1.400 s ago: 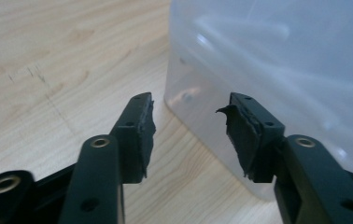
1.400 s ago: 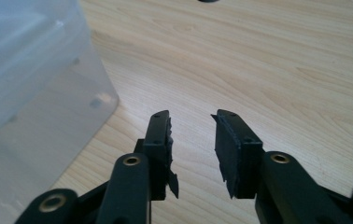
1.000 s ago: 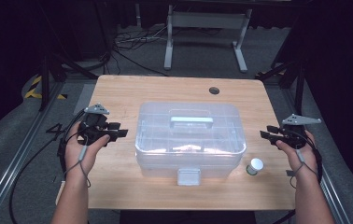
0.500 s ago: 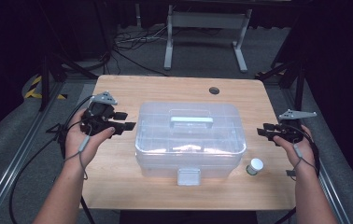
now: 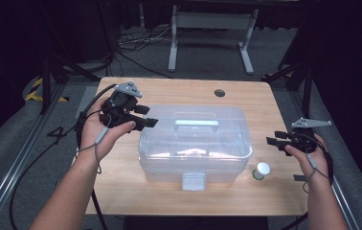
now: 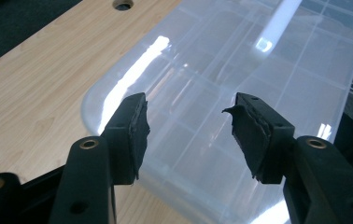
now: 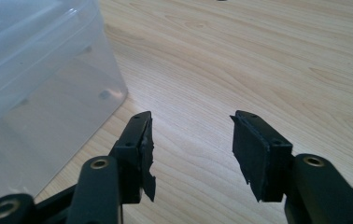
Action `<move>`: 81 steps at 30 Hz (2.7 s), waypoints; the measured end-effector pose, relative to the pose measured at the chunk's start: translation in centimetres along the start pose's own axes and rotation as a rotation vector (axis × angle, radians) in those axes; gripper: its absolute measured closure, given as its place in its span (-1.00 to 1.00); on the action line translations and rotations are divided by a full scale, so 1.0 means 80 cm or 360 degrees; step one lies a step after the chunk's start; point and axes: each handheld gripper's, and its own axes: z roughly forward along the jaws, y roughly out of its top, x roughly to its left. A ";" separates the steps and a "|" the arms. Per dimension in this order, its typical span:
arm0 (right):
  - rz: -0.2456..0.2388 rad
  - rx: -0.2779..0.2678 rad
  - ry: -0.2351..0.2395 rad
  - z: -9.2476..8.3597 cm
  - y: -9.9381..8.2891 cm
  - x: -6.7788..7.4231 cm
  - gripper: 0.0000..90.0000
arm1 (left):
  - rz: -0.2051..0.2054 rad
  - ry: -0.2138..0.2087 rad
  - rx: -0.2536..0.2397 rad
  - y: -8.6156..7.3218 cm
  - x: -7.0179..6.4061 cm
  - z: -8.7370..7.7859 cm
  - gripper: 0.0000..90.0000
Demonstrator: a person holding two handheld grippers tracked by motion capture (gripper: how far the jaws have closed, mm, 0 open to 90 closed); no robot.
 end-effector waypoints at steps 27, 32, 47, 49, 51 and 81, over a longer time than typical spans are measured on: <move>0.0032 0.0078 0.0061 0.008 -0.013 -0.002 0.02 | 0.0191 -0.0206 0.0012 0.062 -0.039 0.068 -0.07; 0.0039 0.0086 0.0067 0.009 -0.013 -0.001 0.01 | 0.0178 -0.0230 0.0063 0.059 -0.036 0.085 -0.08; 0.0100 0.0045 0.0109 0.014 -0.017 -0.002 0.05 | 0.0169 -0.0130 0.0052 0.035 -0.041 0.108 0.46; 0.0104 0.0044 0.0108 0.015 -0.018 -0.002 0.05 | 0.0191 -0.0109 0.0045 0.034 -0.043 0.108 0.50; 0.0089 0.0061 0.0105 0.016 -0.019 -0.002 0.07 | 0.0213 -0.0095 0.0051 0.035 -0.044 0.107 0.54; 0.0115 -0.0049 0.0235 -0.006 -0.010 0.018 0.75 | 0.0120 0.0017 0.0172 0.079 -0.020 0.100 0.61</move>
